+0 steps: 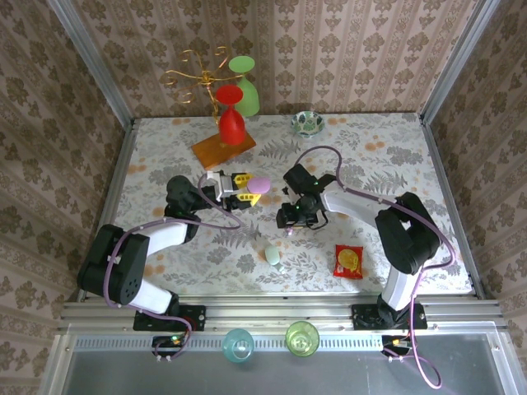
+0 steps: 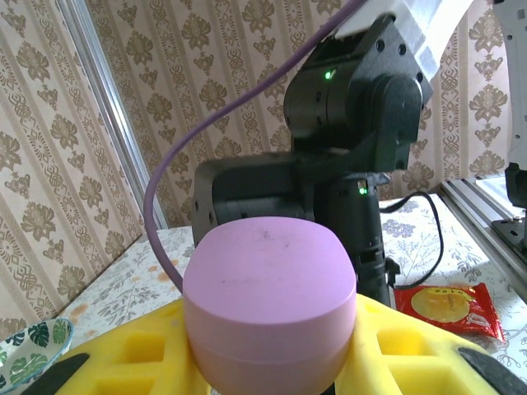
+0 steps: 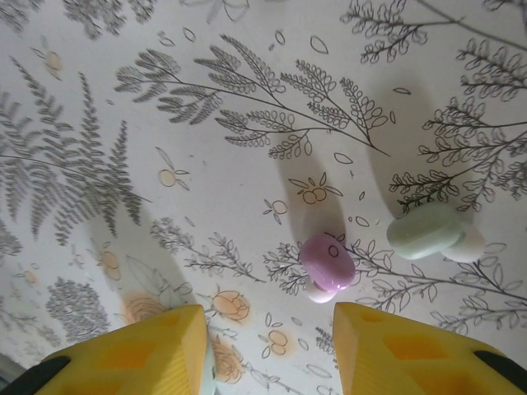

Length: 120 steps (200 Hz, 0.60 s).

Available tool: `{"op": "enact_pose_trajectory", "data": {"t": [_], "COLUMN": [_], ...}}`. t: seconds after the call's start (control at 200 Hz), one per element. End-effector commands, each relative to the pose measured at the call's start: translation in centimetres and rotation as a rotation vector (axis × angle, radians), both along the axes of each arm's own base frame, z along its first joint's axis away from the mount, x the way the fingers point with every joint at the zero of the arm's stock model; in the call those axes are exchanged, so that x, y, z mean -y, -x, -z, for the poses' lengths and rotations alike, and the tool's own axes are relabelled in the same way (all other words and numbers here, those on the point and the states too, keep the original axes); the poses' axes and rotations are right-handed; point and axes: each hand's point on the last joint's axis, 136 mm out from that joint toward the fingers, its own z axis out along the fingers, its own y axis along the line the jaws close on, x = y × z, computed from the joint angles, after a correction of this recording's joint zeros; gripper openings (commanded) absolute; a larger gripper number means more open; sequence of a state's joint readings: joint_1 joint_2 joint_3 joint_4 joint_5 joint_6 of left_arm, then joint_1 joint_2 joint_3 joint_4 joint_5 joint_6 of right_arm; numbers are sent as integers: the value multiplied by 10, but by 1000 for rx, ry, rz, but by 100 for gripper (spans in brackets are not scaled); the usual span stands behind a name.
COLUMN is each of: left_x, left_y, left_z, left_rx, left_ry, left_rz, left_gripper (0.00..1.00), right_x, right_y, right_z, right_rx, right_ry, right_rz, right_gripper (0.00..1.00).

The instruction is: Insert the wireless bluetooth earbuds into the charging case

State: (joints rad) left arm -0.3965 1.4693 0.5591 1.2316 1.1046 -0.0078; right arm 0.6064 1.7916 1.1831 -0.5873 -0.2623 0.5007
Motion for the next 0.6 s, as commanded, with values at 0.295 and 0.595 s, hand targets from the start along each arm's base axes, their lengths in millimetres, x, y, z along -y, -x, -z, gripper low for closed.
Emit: {"op": "enact_pose_trajectory", "data": {"t": [0.295,0.595], "left_x": [-5,-5], "left_y": [-2,1], "left_z": [-8,-7], "left_rx": [-40,-91], "left_ry": [21,20], "left_rz": [1,22], "left_gripper": [25,25], "right_x": [-13,-25], "right_y": [-4,11], "right_z": [-44,-175], "right_rx": [163,703], "right_ry": [-185,-396], "right_rz": [-200,-529], "right_gripper": [50,78]}}
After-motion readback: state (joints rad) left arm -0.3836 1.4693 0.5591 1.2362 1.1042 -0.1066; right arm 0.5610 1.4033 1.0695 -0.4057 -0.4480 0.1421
